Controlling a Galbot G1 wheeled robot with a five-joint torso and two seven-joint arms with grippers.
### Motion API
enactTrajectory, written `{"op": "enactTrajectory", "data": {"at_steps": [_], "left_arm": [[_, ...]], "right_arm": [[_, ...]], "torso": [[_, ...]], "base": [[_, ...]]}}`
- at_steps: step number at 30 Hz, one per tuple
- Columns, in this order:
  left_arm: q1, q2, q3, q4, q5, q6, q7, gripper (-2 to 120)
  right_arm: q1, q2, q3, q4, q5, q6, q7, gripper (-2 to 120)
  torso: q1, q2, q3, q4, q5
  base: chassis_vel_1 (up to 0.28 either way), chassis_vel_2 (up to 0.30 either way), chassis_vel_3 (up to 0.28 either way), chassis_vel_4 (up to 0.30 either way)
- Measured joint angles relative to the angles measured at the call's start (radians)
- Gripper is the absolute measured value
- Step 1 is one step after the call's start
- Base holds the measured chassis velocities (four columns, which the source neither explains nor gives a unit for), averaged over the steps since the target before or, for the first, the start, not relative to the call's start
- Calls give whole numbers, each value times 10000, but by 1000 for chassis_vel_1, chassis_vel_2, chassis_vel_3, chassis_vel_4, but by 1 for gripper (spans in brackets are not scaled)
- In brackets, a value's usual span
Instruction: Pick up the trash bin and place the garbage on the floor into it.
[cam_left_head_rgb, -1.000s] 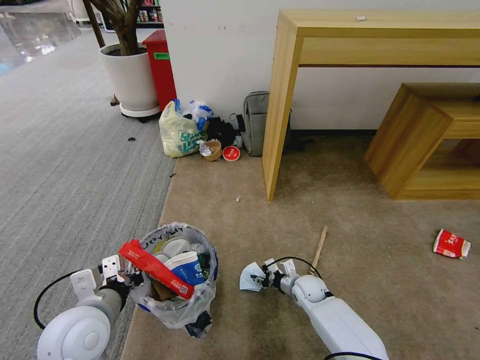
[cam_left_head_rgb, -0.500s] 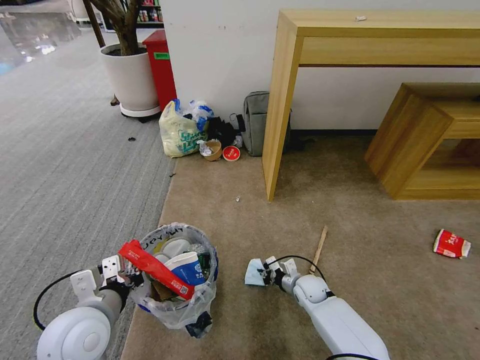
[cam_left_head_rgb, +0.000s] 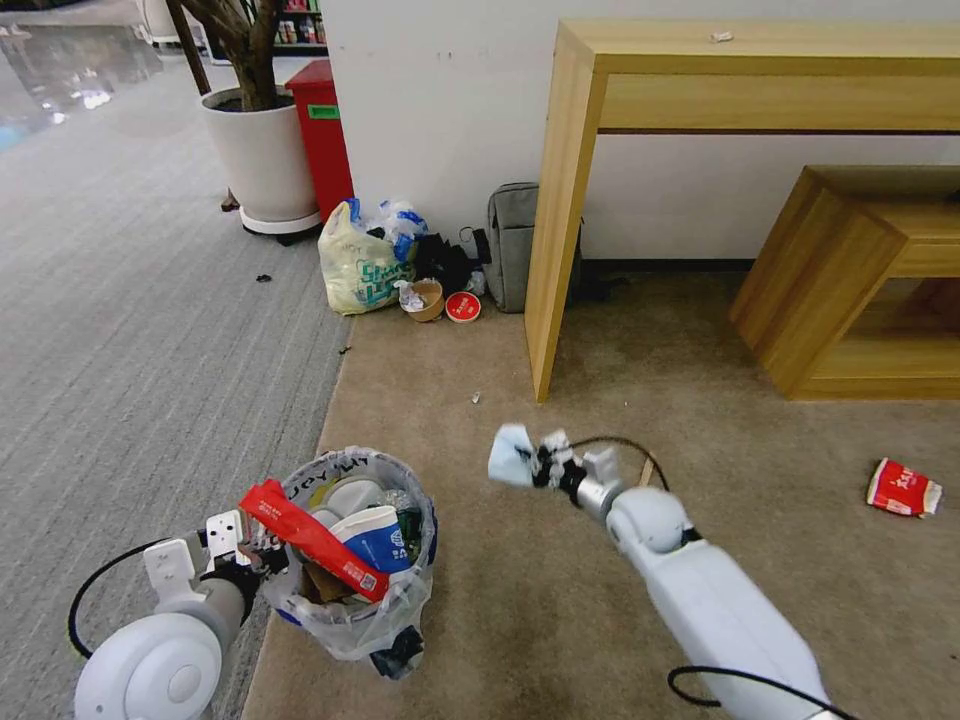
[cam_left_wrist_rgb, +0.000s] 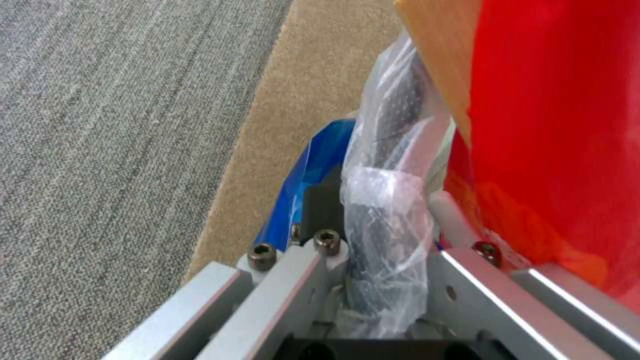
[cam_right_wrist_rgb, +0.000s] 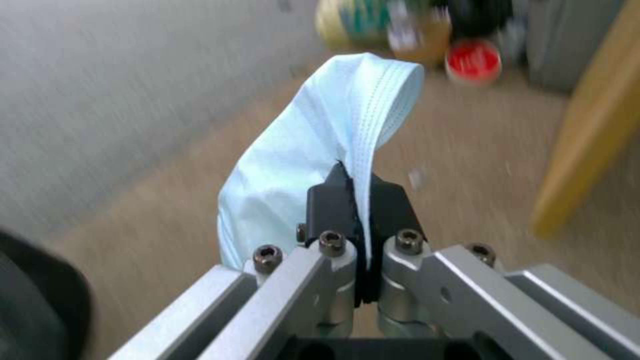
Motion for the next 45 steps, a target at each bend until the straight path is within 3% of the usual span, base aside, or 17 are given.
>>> {"op": "enactTrajectory", "data": {"at_steps": [7,16,17,20,24,34,40,45], "left_arm": [[1,76,105,44,-38,0,-1,0],[-84,125,258,95,-64,0,-11,0],[-123,141,302,97,-93,0,-35,0],[-141,168,359,101,-115,0,-62,0],[-157,168,360,102,-121,0,-62,0],[-218,200,369,95,-288,0,-109,0],[-205,240,314,35,-401,0,-169,0],[-238,255,302,7,-511,0,-235,0]], "right_arm": [[530,-442,-523,2505,1558,-774,122,0],[1203,-1240,-1905,3532,2446,-1226,27,0],[1451,-1428,-2488,3667,2881,-1417,92,0],[2062,-1738,-3684,3756,3896,-2038,389,0],[2430,-1741,-4296,3579,4181,-2297,447,0],[3026,-1104,-5639,2972,4160,-2363,640,0],[3155,-774,-5893,2543,4259,-2499,766,0],[3113,-826,-5857,2471,4356,-2826,774,18]], "torso": [[-1,0,-1,2,1],[0,0,-1,0,0],[0,0,-1,1,1],[0,0,0,2,0],[0,0,0,1,1],[0,0,0,2,0],[0,0,0,4,0],[0,0,0,1,0]], "base": [[0,0,0,0],[0,0,0,0],[0,0,0,0],[0,0,0,0],[0,0,0,0],[0,0,0,0],[0,0,0,0],[0,0,0,0]]}}
